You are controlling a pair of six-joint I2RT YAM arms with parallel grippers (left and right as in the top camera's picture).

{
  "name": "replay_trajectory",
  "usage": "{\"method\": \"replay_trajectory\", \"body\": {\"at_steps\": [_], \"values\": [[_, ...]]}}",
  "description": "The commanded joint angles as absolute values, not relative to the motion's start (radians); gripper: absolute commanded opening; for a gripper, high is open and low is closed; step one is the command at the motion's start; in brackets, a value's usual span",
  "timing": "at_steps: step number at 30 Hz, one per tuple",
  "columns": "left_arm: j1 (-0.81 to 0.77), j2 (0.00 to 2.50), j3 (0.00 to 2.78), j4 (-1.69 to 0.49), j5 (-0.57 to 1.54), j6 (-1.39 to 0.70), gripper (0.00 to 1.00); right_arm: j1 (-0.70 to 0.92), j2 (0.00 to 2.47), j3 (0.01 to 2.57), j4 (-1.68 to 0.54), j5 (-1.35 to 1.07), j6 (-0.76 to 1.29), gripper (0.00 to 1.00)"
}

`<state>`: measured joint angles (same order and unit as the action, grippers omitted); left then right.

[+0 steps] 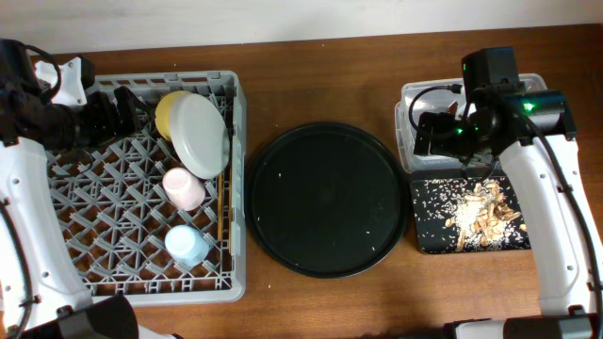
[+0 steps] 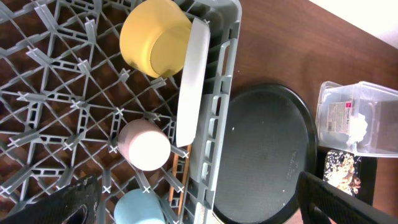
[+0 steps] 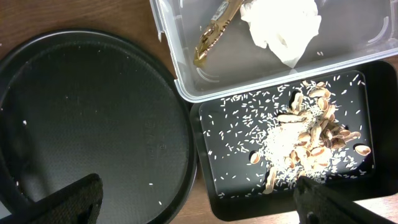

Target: Sort waste into correct bins and load items into the dishwasher rack

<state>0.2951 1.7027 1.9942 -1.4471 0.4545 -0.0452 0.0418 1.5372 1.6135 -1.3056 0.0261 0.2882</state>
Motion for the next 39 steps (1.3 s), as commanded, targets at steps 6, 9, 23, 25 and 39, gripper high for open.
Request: {"method": "replay_trajectory", "body": {"at_steps": [6, 9, 23, 25, 39], "values": [[0.302, 1.705, 2.000, -1.445, 0.444, -0.036, 0.99, 0.039, 1.384, 1.621, -1.305, 0.039, 0.293, 0.99], [0.302, 1.705, 2.000, -1.446, 0.444, -0.036, 0.99, 0.040, 1.208, 1.621, -1.287, 0.047, 0.293, 0.99], [0.302, 1.705, 2.000, -1.446, 0.444, -0.036, 0.99, 0.106, 0.300, 0.805, -0.289, -0.003, 0.075, 0.98], [0.302, 1.705, 2.000, -1.445, 0.444, -0.036, 0.99, 0.106, 0.198, 0.637, -0.214, -0.015, 0.075, 0.99], [0.302, 1.705, 2.000, -1.446, 0.444, -0.037, 0.99, 0.104, 0.003, 0.006, 0.074, -0.013, 0.081, 0.99]]}}
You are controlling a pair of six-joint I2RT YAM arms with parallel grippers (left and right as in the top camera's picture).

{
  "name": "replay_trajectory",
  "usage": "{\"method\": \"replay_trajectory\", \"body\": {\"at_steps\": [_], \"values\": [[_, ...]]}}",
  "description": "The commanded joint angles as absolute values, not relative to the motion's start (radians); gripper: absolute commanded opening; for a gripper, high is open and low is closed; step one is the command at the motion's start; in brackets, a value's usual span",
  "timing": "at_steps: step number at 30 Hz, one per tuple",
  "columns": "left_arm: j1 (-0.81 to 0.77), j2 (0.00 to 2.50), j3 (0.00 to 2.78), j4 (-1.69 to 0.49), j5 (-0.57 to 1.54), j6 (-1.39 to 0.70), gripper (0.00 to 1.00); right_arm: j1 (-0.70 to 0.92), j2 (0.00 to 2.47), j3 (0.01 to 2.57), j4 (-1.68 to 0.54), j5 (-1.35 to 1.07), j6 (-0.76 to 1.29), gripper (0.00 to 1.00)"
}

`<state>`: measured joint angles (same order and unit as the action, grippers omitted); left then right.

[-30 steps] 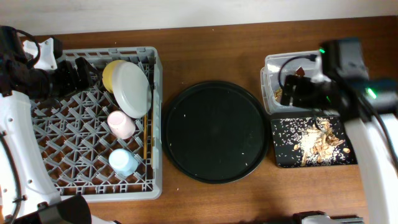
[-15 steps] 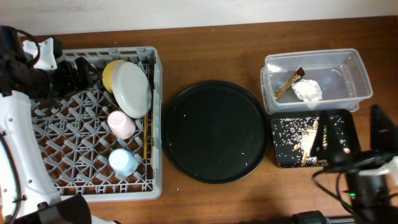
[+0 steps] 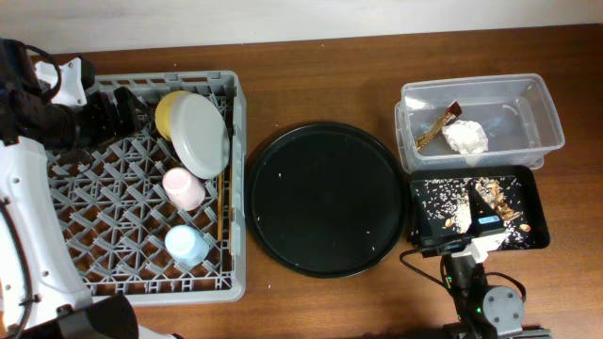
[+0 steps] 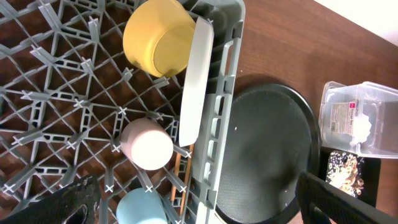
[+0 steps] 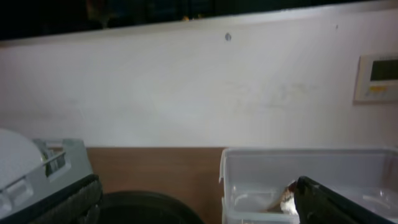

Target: Sort waste into correct bins and load items into the dishwasher rack

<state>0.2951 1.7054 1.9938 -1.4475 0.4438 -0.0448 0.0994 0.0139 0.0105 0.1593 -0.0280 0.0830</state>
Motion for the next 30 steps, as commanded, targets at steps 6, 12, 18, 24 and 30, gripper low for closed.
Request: {"method": "replay_trajectory", "body": {"at_steps": [6, 12, 18, 24, 30], "values": [[0.302, 1.705, 2.000, -1.445, 0.444, -0.036, 0.99, 0.065, 0.003, 0.006, -0.082, 0.001, -0.052, 0.99], [0.302, 1.705, 2.000, -1.446, 0.444, -0.036, 0.99, 0.065, 0.003, 0.006, -0.082, 0.001, -0.071, 0.99], [0.302, 1.705, 2.000, -1.445, 0.444, -0.037, 0.99, 0.065, 0.003, 0.006, -0.081, 0.001, -0.071, 0.99], [0.302, 1.705, 2.000, -1.446, 0.444, -0.036, 0.99, 0.065, 0.003, 0.006, -0.081, 0.001, -0.071, 0.99], [0.302, 1.705, 2.000, -1.446, 0.444, -0.036, 0.99, 0.065, 0.003, 0.006, -0.081, 0.001, -0.071, 0.99]]}}
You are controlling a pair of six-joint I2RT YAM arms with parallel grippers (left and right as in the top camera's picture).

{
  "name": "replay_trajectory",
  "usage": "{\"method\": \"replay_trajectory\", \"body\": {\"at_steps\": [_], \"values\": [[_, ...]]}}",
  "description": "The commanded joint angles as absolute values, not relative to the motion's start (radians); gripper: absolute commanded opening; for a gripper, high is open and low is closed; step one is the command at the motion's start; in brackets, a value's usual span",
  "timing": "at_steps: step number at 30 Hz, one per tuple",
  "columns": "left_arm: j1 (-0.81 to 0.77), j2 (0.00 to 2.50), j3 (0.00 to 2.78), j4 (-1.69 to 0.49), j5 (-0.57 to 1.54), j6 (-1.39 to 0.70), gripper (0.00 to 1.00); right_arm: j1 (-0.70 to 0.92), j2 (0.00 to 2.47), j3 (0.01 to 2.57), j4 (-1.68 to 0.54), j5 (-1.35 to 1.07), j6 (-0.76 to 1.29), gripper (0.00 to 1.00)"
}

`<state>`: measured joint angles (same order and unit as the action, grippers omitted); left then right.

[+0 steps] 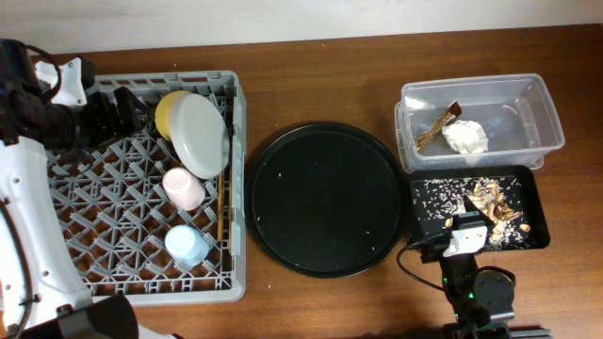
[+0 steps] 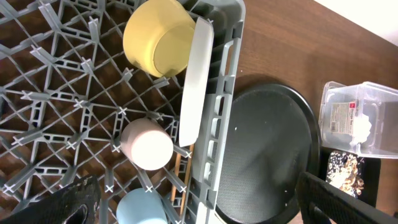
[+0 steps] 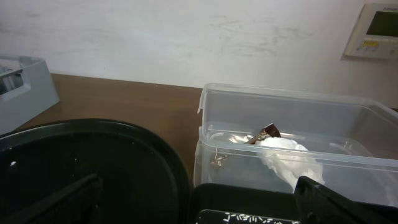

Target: Sort waste into correct bins and load items into the dishwasher rack

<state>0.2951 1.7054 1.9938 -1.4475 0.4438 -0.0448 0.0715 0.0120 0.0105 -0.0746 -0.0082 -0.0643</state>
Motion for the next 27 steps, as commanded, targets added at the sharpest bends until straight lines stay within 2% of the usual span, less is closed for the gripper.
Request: {"method": "replay_trajectory", "body": {"at_steps": [1, 6, 12, 18, 22, 27], "values": [[0.302, 1.705, 2.000, -1.446, 0.444, -0.037, 0.99, 0.065, 0.003, 0.006, -0.081, 0.001, -0.071, 0.99], [0.302, 1.639, 2.000, -1.445, 0.444, -0.036, 0.99, 0.065, 0.003, 0.006, -0.081, 0.001, -0.071, 0.99], [0.300, 1.279, 2.000, -1.446, 0.443, -0.036, 0.99, 0.065, 0.003, 0.006, -0.081, 0.001, -0.071, 0.99], [0.093, 0.895, 1.939, -1.446, 0.422, -0.036, 0.99, 0.065, 0.003, 0.006, -0.081, 0.001, -0.071, 0.99], [0.065, 0.698, 1.758, -1.455, 0.421, -0.035, 0.99, 0.065, 0.003, 0.006, -0.081, 0.001, -0.071, 0.99], [0.065, 0.446, 1.402, -1.440, 0.306, -0.036, 0.99, 0.065, 0.003, 0.006, -0.081, 0.001, -0.071, 0.99]]}}
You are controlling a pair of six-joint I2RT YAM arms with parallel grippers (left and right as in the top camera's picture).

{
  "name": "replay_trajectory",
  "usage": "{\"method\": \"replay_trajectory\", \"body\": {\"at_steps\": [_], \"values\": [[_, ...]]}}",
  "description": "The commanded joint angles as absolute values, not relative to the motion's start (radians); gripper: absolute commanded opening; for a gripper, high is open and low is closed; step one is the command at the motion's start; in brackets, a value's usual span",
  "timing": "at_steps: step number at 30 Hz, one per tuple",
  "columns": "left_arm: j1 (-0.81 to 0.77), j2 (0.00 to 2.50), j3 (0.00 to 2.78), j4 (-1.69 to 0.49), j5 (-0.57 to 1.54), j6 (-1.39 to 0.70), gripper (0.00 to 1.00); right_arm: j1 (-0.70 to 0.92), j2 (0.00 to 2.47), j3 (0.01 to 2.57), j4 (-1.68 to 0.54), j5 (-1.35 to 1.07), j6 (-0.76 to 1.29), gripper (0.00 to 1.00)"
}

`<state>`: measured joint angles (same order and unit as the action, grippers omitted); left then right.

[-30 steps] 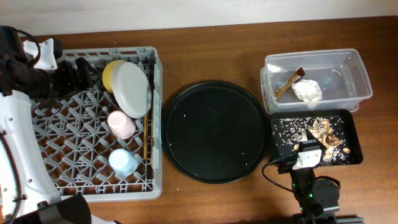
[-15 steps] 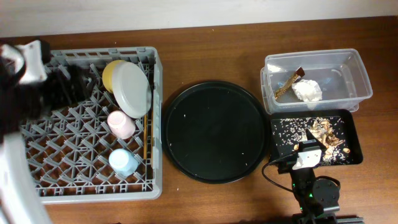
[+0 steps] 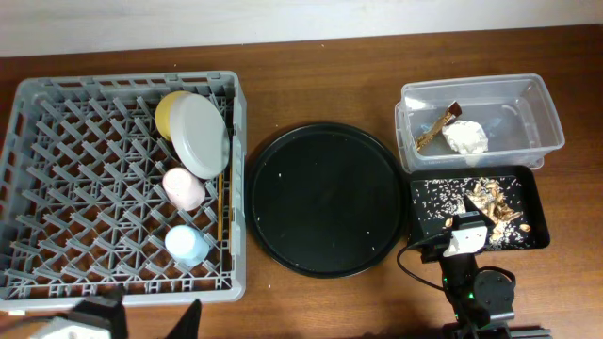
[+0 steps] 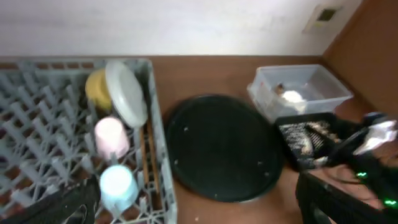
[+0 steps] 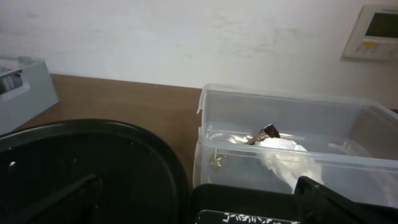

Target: Sort waste into correct bins and load items into the dishwasher rack

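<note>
The grey dishwasher rack (image 3: pixel 132 83) holds a yellow bowl (image 3: pixel 168 108), a grey plate (image 3: pixel 200 134), a pink cup (image 3: pixel 184 187), a blue cup (image 3: pixel 187 245) and chopsticks (image 3: pixel 220 212). In the clear bin (image 3: pixel 546 104) lie a brown wrapper (image 3: pixel 433 127) and a white tissue (image 3: pixel 465 137). Rice and shells (image 3: pixel 490 202) cover the black rectangular tray (image 3: pixel 426 231). My left gripper (image 4: pixel 199 210) hangs open at the table's front left, holding nothing. Low at the front right, facing the bin (image 5: pixel 286 118), my right gripper (image 5: pixel 199 205) is open with nothing in it.
A round black tray (image 3: pixel 325 198) with a few rice grains lies between the rack and the bins. A white wall with a panel (image 5: pixel 376 31) stands behind the table. Cables (image 3: pixel 424 247) trail by the right arm.
My left arm was over the rack's back left corner; now it is at the table's front left edge, its camera looking across the whole table. The right arm has not moved.
First my right gripper hung open over the clear bin and the rice tray, and my left one over the rack. Then the right arm was down at the front edge, and it stayed there. Now the left arm is at the front edge too.
</note>
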<state>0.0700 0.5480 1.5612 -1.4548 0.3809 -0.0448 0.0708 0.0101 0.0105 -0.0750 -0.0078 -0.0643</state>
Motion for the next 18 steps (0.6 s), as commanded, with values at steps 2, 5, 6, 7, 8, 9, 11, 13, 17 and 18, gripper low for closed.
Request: {"method": "replay_trajectory", "body": {"at_steps": [2, 5, 6, 7, 8, 9, 11, 13, 17, 18], "values": [[0.065, 0.359, 1.235, -1.306, 0.308, -0.036, 0.99, 0.065, 0.003, 0.006, -0.081, 0.001, -0.071, 0.99], [0.065, 0.212, 0.960, -0.908, 0.337, -0.037, 0.99, 0.065, 0.003, 0.006, -0.081, 0.001, -0.071, 0.99], [0.065, 0.165, 0.872, -0.767, 0.336, -0.037, 0.99, 0.065, 0.003, 0.006, -0.081, 0.001, -0.071, 0.99], [0.065, 0.128, 0.798, -0.640, 0.335, -0.037, 0.99, 0.065, 0.003, 0.006, -0.081, 0.001, -0.071, 0.99], [0.065, 0.094, 0.732, -0.525, 0.326, -0.037, 0.99, 0.065, 0.003, 0.006, -0.081, 0.001, -0.071, 0.99], [0.065, 0.062, 0.666, -0.405, 0.310, -0.037, 0.99, 0.065, 0.003, 0.006, -0.081, 0.001, -0.071, 0.99], [0.064, 0.003, 0.535, -0.162, 0.289, -0.036, 0.99, 0.065, 0.003, 0.006, -0.081, 0.001, -0.071, 0.99], [0.058, 0.006, 0.426, 0.058, 0.273, -0.037, 0.99, 0.065, 0.003, 0.006, -0.081, 0.001, -0.071, 0.99], [0.017, 0.006, 0.304, 0.129, 0.198, -0.041, 0.99, 0.065, 0.003, 0.006, -0.081, 0.001, -0.071, 0.99], [0.007, 0.006, 0.267, 0.131, 0.173, -0.049, 0.99, 0.065, 0.003, 0.006, -0.081, 0.001, -0.071, 0.99]]}}
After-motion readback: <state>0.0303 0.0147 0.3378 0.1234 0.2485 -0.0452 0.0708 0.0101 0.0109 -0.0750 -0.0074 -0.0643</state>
